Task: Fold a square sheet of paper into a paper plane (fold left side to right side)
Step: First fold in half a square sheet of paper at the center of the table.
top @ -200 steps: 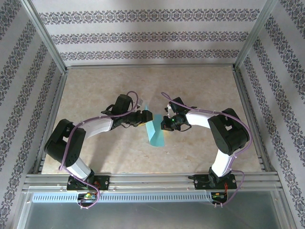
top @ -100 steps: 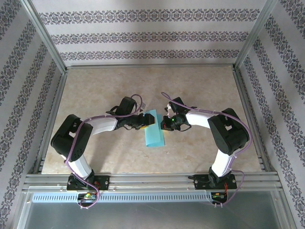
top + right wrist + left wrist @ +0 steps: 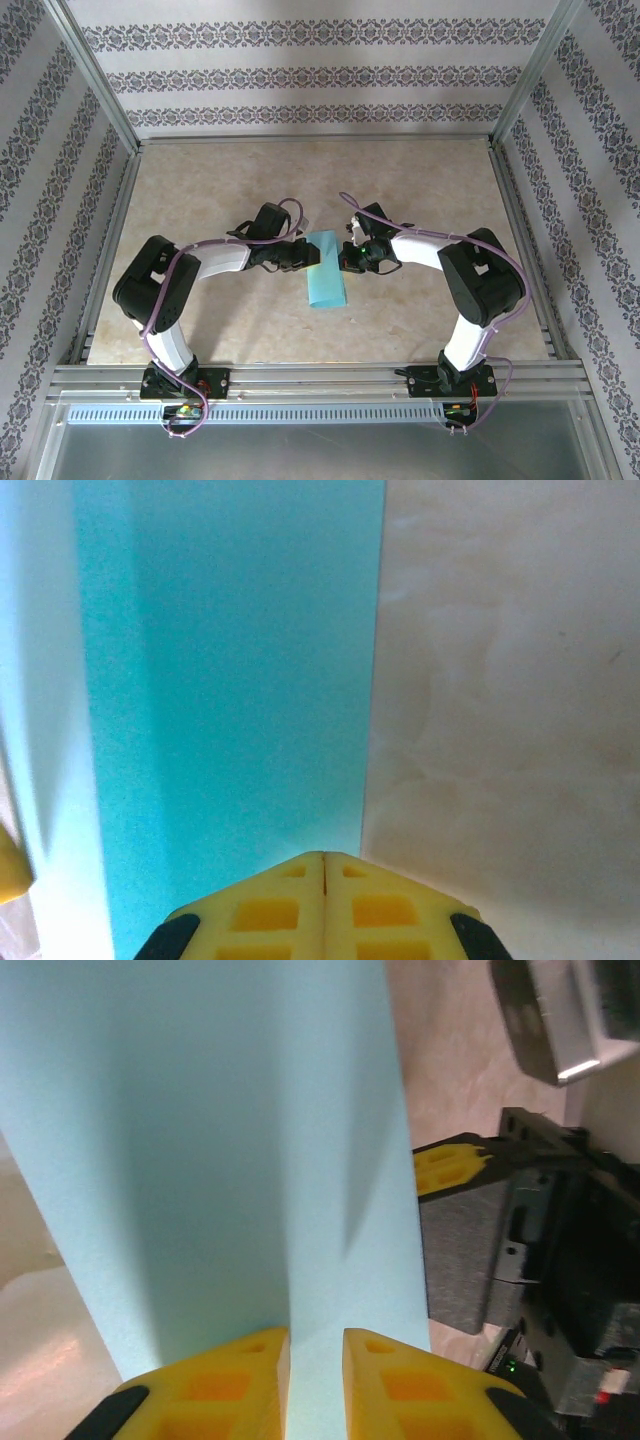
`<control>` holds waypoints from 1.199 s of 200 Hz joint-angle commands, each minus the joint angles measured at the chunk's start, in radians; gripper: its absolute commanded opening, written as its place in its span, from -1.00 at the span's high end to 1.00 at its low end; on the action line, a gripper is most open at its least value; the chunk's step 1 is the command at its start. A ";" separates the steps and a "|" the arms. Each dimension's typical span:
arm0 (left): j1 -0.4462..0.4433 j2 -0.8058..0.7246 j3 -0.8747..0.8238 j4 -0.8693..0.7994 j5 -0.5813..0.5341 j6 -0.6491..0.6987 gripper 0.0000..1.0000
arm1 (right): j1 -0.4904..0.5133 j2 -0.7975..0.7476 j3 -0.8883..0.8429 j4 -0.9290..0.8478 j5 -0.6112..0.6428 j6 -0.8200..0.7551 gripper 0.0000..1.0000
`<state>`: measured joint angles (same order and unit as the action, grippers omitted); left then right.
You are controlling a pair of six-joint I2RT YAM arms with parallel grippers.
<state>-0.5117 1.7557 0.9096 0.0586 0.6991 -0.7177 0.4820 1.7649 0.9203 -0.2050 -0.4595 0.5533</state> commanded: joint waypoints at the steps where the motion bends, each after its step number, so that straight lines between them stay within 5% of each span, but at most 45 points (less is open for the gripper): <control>1: -0.013 0.011 0.021 -0.038 -0.011 0.024 0.62 | -0.008 -0.048 -0.018 -0.007 0.019 0.011 0.93; 57: -0.015 0.010 0.026 -0.047 -0.021 0.027 0.69 | -0.084 -0.148 -0.052 -0.045 -0.005 -0.025 0.53; 99: -0.015 0.007 0.024 -0.048 -0.029 0.028 0.82 | -0.128 -0.211 -0.121 0.133 -0.240 0.028 0.00; 121: -0.016 0.008 0.023 -0.047 -0.030 0.025 0.82 | -0.119 -0.185 -0.156 0.288 -0.336 0.126 -0.12; 191: -0.016 0.004 0.021 -0.048 -0.032 0.025 0.85 | -0.064 -0.085 -0.157 0.366 -0.333 0.181 0.02; 212: -0.015 0.002 0.021 -0.048 -0.034 0.024 0.85 | -0.062 -0.079 -0.158 0.362 -0.334 0.179 0.20; 240: -0.016 -0.011 0.016 -0.051 -0.046 0.020 0.78 | -0.058 -0.075 -0.151 0.308 -0.292 0.146 0.69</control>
<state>-0.5117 1.7592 0.9131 0.0360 0.6746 -0.7109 0.4152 1.6749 0.7719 0.1276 -0.7712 0.7300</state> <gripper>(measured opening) 0.090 0.222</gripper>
